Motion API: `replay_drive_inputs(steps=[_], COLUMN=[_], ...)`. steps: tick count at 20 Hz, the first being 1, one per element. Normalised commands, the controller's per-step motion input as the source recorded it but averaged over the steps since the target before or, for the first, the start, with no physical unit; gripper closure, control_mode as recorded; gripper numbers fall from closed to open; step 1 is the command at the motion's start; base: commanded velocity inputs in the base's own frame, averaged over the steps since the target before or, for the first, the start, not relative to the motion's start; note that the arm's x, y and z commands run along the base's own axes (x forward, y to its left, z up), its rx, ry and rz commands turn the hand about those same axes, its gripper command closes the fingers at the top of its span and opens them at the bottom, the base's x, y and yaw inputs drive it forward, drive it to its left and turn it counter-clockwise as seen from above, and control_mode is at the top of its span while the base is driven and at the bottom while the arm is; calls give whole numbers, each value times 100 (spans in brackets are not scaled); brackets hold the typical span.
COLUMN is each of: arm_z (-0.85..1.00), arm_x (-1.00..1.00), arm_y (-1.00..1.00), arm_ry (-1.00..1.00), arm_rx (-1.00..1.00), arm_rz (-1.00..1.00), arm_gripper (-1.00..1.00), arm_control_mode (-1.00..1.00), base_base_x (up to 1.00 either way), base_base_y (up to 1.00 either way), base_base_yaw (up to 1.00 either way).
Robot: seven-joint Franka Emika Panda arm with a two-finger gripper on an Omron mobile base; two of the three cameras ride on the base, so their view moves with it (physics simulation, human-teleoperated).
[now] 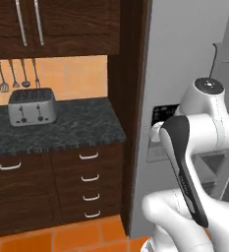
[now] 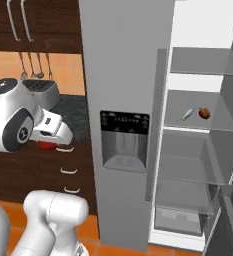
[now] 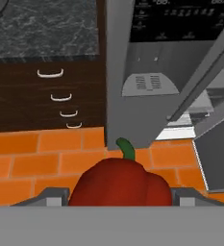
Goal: Place one bell pepper and one fish in each tupperware on the nearby counter, to pack two identical lunches.
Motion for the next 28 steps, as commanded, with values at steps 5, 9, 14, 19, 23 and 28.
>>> replay_drive_inputs(steps=[5,9,14,19,23,28], arm_z=[0,0,0,0,0,0], arm_x=[0,0,0,0,0,0], arm_y=[0,0,0,0,0,0], arm_ry=[0,0,0,0,0,0], arm_rx=[0,0,0,0,0,0], arm_rz=[0,0,0,0,0,0], arm_gripper=[100,100,100,100,100,100], arm_control_mode=[100,100,100,100,100,100], base_base_x=[0,8,28,58,79,69], base_base_y=[100,100,100,100,100,100], base_base_yaw=[12,12,7,1,0,0])
